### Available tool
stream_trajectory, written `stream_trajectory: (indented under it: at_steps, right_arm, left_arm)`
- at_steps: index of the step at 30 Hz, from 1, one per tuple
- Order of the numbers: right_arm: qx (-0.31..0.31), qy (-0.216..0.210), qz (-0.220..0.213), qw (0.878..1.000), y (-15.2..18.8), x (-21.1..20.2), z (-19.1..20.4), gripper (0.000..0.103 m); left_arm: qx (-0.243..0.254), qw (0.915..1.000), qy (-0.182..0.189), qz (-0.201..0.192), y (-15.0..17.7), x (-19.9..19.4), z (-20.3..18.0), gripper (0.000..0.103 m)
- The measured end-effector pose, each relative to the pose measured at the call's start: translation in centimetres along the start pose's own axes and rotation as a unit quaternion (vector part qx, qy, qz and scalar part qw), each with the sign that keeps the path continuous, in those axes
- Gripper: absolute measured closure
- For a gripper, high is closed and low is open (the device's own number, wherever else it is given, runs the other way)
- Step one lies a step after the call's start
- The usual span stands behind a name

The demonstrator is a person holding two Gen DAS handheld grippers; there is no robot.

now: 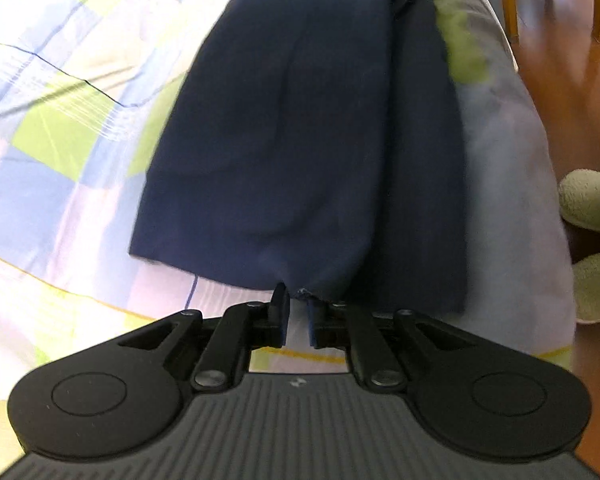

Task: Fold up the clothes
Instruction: 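Lift the folded navy top off the bed with both grippers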

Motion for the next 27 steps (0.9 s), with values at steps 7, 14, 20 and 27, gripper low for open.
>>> stream_trajectory:
  at_steps: [7, 14, 20, 27]
  right_arm:
    - [-0.091, 0.070, 0.000, 0.993, -0.4, -0.7, 2.5, 0.065]
    - [-0.114, 0.088, -0.001, 0.990, -0.2, -0.8, 2.4, 0.063]
    - [-0.124, 0.087, -0.001, 0.988, -0.4, -0.5, 2.0, 0.067]
    - [-0.093, 0.065, -0.001, 0.994, -0.6, -0.3, 0.2, 0.100]
  left_arm:
    - [0.096, 0.9940, -0.053, 0.006, -1.4, -0.5, -2.9, 0.063]
    - [0.141, 0.9861, -0.088, 0.003, -1.5, -2.3, -4.2, 0.056]
    - [0.156, 0.9844, -0.081, 0.008, -2.0, -1.1, -5.0, 0.050]
    - [0.135, 0.9890, -0.054, 0.028, -3.1, -1.7, -3.7, 0.101]
Point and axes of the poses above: each gripper's, at about its wrist camera, not at the fingertips, and x roughly the way its jaws point, z to its left, y to its underside, the point moved 2 cm from there along x, roughly the way its jaws point, and after that the axes turned 4 degrees about y, right-handed, at the moved point
